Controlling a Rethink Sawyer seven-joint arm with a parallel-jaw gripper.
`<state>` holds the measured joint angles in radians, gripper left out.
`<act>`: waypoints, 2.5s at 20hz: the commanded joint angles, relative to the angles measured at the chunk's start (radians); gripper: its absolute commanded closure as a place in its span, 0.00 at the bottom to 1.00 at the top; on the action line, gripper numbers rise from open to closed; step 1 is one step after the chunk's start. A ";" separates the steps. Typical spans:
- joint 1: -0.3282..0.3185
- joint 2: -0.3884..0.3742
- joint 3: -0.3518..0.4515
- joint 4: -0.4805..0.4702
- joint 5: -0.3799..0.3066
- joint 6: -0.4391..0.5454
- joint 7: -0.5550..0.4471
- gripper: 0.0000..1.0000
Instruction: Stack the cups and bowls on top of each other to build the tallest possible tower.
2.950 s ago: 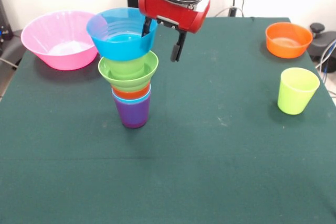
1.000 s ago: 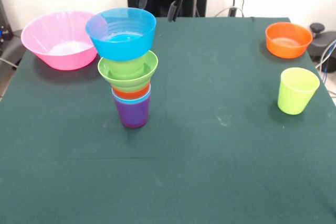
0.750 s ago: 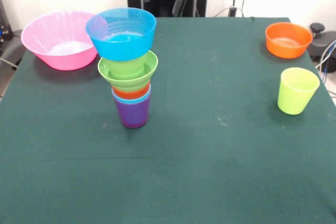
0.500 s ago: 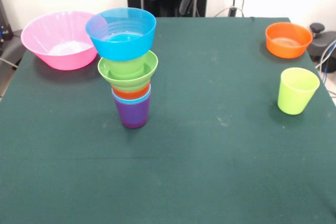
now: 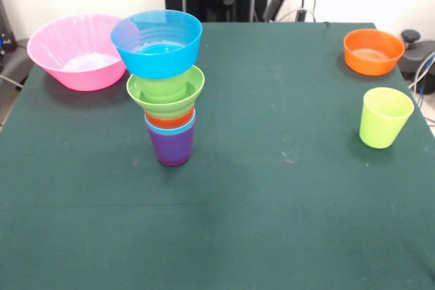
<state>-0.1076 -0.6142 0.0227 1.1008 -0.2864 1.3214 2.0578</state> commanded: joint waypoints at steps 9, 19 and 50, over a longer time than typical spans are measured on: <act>0.077 0.135 0.023 -0.009 0.029 -0.035 0.171 0.00; 0.114 0.191 0.001 -0.018 0.088 -0.128 0.262 0.00; 0.425 -0.010 -0.182 0.532 0.380 -0.380 0.616 0.00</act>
<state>0.2638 -0.6149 -0.1832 1.4033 0.0452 1.1300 2.3880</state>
